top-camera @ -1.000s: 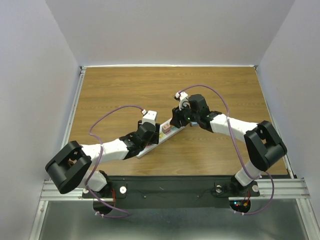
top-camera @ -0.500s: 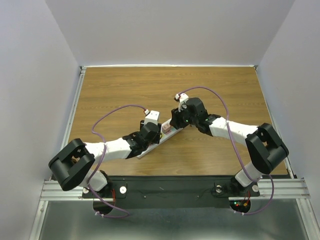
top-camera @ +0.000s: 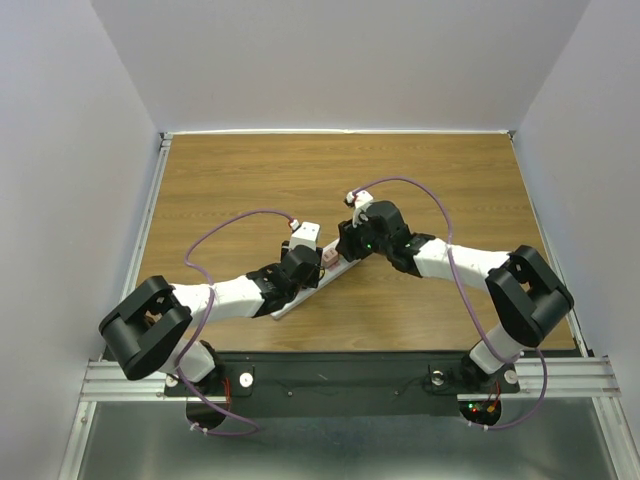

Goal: Insert the plug

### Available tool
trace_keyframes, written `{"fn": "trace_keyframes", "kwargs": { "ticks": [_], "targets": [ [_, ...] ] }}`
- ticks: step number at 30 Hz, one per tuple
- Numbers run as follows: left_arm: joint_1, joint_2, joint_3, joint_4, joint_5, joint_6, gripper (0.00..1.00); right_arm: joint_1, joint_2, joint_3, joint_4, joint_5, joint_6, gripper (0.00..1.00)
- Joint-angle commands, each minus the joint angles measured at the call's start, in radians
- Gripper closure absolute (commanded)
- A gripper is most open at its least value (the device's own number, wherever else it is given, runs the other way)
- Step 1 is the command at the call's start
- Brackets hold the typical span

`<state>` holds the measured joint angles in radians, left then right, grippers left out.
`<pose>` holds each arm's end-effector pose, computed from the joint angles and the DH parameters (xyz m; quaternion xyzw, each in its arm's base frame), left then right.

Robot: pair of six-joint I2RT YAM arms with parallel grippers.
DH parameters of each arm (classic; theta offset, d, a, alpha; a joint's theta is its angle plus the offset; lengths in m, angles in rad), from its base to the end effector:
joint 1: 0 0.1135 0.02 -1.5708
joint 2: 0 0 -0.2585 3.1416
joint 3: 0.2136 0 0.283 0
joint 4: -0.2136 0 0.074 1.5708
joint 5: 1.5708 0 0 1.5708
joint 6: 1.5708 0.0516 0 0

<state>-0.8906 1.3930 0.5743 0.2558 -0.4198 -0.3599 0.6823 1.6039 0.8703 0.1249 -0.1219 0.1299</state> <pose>0.2110 -0.2274 0.1423 0.1275 0.8529 -0.1285 0.4897 0.2885 0.2425 0.1596 -0.2684 0.8436 0.2320 0.4030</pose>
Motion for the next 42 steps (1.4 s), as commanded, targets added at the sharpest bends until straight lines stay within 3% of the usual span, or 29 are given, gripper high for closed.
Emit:
{"fn": "trace_keyframes", "kwargs": {
  "ticks": [1, 2, 3, 5, 6, 12, 15, 25, 26, 29, 33, 42],
  "targets": [
    [-0.008, 0.004, 0.029, -0.026, -0.001, 0.003, 0.44, 0.033, 0.022, -0.047, -0.189, 0.040, 0.046, 0.99],
    [-0.008, 0.004, 0.029, -0.024, 0.000, 0.003, 0.44, 0.031, 0.018, -0.042, -0.192, 0.048, 0.054, 0.96],
    [-0.008, 0.004, 0.029, -0.024, 0.000, 0.003, 0.44, 0.031, 0.011, -0.036, -0.195, 0.051, 0.066, 0.84],
    [-0.007, 0.009, 0.030, -0.026, 0.000, 0.001, 0.45, 0.031, -0.007, -0.018, -0.199, 0.053, 0.082, 0.70],
    [-0.008, 0.012, 0.033, -0.030, 0.000, 0.001, 0.45, 0.031, -0.013, -0.011, -0.199, 0.053, 0.083, 0.57],
    [-0.007, 0.009, 0.033, -0.033, -0.002, 0.001, 0.45, 0.031, -0.097, 0.030, -0.202, 0.093, 0.106, 0.34],
    [-0.007, 0.012, 0.035, -0.032, -0.004, 0.002, 0.45, 0.031, -0.127, 0.042, -0.199, 0.107, 0.112, 0.27],
    [-0.007, 0.026, 0.042, -0.036, -0.001, 0.004, 0.45, 0.031, -0.291, 0.024, -0.186, 0.176, 0.137, 0.23],
    [-0.007, 0.026, 0.042, -0.036, 0.000, 0.006, 0.45, 0.030, -0.282, 0.024, -0.188, 0.186, 0.134, 0.24],
    [-0.007, 0.026, 0.044, -0.038, 0.001, 0.007, 0.46, 0.028, -0.247, 0.024, -0.179, 0.202, 0.134, 0.45],
    [-0.007, 0.026, 0.044, -0.036, 0.004, 0.007, 0.46, 0.028, -0.204, 0.026, -0.157, 0.200, 0.132, 0.55],
    [-0.007, 0.026, 0.044, -0.036, 0.007, 0.009, 0.46, 0.022, -0.151, 0.016, -0.097, 0.182, 0.122, 0.55]
  ]
}}
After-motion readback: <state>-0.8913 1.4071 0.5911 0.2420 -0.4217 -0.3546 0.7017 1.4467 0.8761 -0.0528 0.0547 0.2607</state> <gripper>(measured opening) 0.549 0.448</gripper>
